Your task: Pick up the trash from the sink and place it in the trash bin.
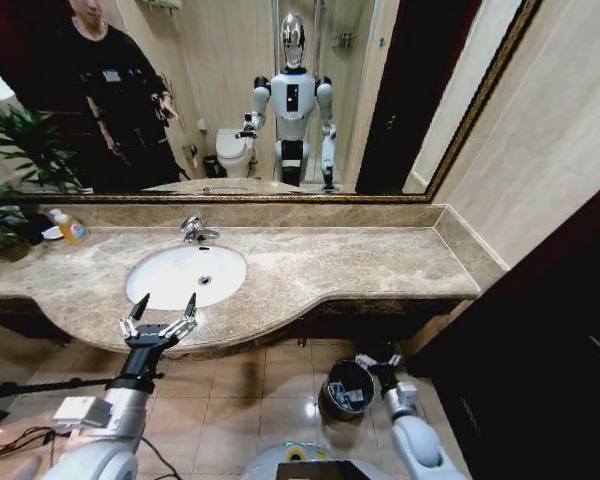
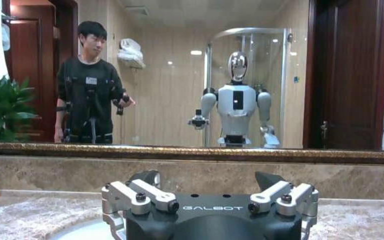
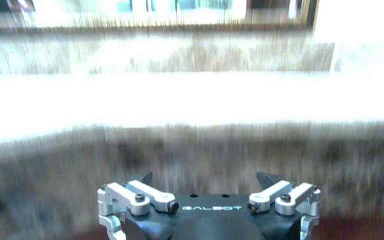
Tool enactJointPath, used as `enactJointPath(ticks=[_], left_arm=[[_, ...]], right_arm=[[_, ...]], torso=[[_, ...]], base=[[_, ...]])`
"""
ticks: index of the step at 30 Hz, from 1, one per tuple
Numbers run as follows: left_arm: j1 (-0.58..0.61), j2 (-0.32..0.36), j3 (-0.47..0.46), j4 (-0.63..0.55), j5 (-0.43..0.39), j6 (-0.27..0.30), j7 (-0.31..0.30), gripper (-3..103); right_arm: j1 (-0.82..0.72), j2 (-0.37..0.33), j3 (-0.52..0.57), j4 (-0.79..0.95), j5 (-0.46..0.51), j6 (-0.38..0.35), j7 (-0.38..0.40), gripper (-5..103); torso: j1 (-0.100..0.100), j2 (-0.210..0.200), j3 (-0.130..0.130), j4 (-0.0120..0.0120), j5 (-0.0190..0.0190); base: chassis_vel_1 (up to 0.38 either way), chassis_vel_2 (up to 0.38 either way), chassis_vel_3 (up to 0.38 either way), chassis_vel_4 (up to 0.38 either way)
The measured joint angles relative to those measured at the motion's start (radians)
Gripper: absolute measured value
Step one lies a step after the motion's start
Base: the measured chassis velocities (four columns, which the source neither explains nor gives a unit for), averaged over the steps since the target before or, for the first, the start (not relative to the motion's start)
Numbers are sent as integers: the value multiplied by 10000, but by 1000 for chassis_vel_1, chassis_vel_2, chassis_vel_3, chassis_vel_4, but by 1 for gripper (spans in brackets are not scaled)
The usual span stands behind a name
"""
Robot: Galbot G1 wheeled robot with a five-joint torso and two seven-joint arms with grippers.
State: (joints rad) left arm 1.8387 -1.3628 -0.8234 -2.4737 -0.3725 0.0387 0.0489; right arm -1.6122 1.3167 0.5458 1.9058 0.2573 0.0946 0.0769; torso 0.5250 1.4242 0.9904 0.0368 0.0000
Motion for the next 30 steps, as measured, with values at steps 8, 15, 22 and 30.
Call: enactJointPath(ticks=[8,15,22,30], left_arm=[[0,0,0,-1,0,0,0,100],[0,0,0,-1,0,0,0,100],[0,0,0,0,0,0,0,100],[0,0,0,0,0,0,0,100]], right_arm=[[-229,-20,839,2658,211,-656,12,100],[35,-158,943,4038,343,-1554,379,100],[407,-368,929,4341,352,-2376,447,100],[426,-381,916,4313,322,-2425,431,100]], torso=[[-1,0,0,0,1],[-1,0,0,0,0],[1,0,1,0,1],[1,0,1,0,1]], base=[[0,0,0,0],[0,0,0,0],[0,0,0,0],[0,0,0,0]])
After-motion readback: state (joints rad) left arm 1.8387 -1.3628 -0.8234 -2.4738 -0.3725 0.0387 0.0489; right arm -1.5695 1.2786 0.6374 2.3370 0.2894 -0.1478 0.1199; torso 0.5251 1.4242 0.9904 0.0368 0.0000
